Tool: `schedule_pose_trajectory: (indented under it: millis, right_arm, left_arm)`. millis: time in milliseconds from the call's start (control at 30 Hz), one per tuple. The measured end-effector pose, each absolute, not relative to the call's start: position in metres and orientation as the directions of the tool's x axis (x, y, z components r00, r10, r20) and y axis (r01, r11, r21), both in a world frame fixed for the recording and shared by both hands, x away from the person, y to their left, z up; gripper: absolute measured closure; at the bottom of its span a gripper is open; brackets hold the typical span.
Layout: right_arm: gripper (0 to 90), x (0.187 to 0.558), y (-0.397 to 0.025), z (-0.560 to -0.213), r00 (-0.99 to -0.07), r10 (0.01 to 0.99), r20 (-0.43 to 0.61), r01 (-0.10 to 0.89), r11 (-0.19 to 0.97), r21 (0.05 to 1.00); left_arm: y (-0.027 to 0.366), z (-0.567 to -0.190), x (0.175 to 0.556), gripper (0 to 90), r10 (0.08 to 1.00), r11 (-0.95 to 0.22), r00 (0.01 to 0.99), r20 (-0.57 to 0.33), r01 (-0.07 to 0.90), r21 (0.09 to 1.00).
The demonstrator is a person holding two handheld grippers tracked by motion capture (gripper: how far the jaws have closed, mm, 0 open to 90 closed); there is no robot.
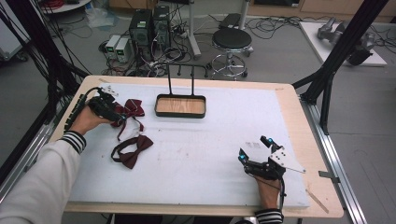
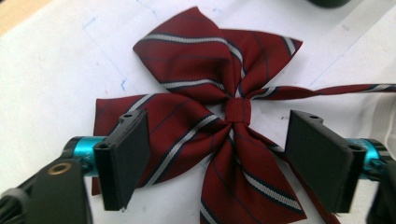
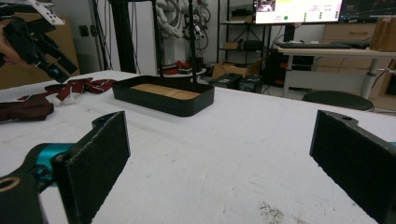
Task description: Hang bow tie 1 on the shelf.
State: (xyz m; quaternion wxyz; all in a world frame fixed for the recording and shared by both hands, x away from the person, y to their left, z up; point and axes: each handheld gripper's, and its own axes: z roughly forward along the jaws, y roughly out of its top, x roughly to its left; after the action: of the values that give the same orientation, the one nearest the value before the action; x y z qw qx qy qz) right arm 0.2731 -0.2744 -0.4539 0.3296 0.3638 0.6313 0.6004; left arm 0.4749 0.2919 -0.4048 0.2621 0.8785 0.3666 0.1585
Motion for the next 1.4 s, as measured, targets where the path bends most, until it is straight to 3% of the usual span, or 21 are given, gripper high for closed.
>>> schedule_pose_trajectory:
  millis: [767, 1167, 1400]
  right_arm:
    - [4.1, 0.273, -0.275, -0.454, -0.520, 0.854, 0.021, 0.063, 0.014, 0.998]
    - [4.0, 0.273, -0.275, -0.454, -0.520, 0.854, 0.021, 0.062, 0.013, 0.998]
    - [4.1, 0.273, -0.275, -0.454, -0.520, 0.854, 0.021, 0.062, 0.013, 0.998]
  left_arm:
    - [0.269, -0.410, 0.498, 49.5, 0.721, -0.642, 0.690, 0.067, 0.627, 0.442]
    - [0.266, -0.413, 0.499, 72.7, 0.743, -0.620, 0.669, 0.034, 0.667, 0.413]
    - [0.267, -0.411, 0.498, 74.4, 0.748, -0.609, 0.663, 0.026, 0.671, 0.424]
